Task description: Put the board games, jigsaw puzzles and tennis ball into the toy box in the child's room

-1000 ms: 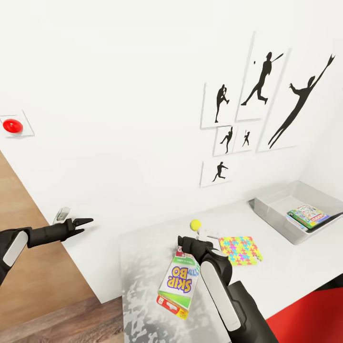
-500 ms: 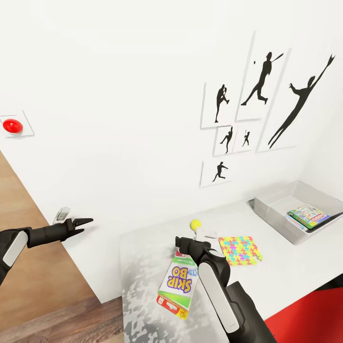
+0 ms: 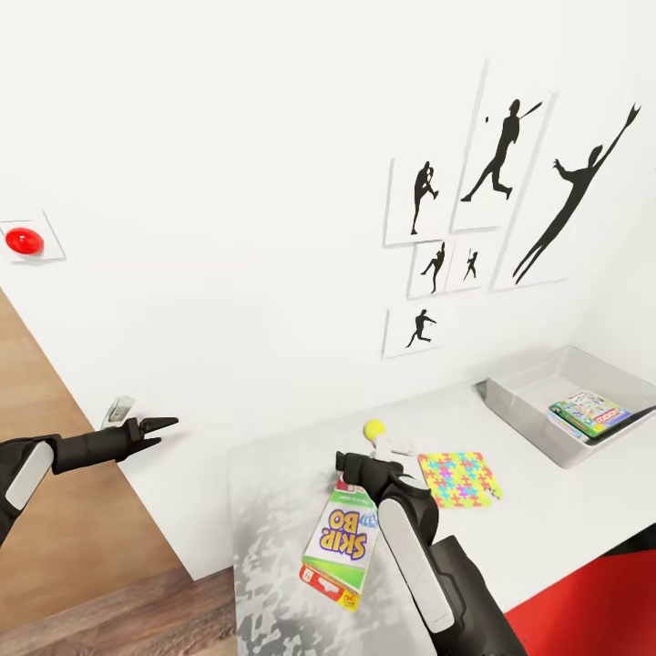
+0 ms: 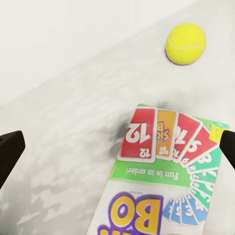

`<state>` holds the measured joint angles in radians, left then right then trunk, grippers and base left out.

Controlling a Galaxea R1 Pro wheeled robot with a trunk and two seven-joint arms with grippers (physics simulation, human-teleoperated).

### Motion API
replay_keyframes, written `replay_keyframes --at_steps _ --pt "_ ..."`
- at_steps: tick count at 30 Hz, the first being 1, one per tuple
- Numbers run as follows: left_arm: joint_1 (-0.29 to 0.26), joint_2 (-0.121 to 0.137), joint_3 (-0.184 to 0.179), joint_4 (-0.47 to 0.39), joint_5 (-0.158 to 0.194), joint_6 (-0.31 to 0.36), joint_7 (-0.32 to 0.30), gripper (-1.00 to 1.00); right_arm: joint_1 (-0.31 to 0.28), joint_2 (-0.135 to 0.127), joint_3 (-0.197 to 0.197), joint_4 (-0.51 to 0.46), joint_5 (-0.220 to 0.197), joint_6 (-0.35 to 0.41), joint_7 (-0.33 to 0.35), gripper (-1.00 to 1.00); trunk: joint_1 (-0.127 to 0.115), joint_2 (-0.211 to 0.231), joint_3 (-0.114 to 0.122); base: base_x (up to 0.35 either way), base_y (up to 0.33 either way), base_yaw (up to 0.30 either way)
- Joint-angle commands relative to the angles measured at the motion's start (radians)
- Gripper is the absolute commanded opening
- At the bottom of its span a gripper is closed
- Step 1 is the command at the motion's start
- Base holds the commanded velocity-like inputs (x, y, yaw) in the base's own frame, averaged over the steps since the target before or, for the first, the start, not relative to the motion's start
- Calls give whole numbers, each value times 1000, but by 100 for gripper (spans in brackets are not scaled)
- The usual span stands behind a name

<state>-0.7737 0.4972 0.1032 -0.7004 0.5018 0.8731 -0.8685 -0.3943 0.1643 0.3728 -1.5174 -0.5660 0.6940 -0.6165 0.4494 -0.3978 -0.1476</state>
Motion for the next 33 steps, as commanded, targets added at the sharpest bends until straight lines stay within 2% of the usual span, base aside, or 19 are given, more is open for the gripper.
replay_keyframes --at_steps 1,5,7,9,11,12,13,16,18,22,25,33 --pt "-1 0 1 0 0 4 -3 100 -4 1 1 -1 -10 2 -11 100 1 -2 -2 0 0 0" --pt "-1 0 1 0 0 4 -3 100 -40 2 -2 10 -12 4 -14 100 1 -2 -2 0 0 0" --pt "-1 0 1 0 0 4 -3 100 -72 3 -11 49 -16 3 -16 100 1 -2 -2 0 0 0" --pt "-1 0 1 0 0 4 -3 100 -134 4 -25 121 -20 3 -17 100 1 -2 -2 0 0 0" --pt "-1 0 1 1 0 4 -3 100 -253 6 -38 259 -26 1 -16 100 1 -2 -2 0 0 0" --pt "-1 0 1 1 0 4 -3 100 -282 8 -40 299 -30 1 -16 100 1 -2 -2 0 0 0" --pt "-1 0 1 1 0 4 -3 100 -337 10 -43 376 -39 0 -16 100 1 -2 -2 0 0 0" --pt "-1 0 1 0 0 4 -3 100 -442 10 -47 528 -69 -6 -16 100 1 -2 -2 0 0 0" --pt "-1 0 1 0 1 4 -3 100 -487 10 -52 605 -79 -9 -16 100 1 -2 -2 0 0 0" --pt "-1 0 1 0 1 4 -4 100 -540 10 -87 741 -89 -18 -14 100 1 -2 -2 0 0 0" --pt "-1 0 1 1 1 4 -4 100 -554 10 -109 813 -92 -49 -10 100 1 -2 -2 0 0 0" --pt "-1 1 1 1 0 4 -4 100 -555 10 -115 859 -93 -101 -4 100 1 -2 -2 0 0 0"
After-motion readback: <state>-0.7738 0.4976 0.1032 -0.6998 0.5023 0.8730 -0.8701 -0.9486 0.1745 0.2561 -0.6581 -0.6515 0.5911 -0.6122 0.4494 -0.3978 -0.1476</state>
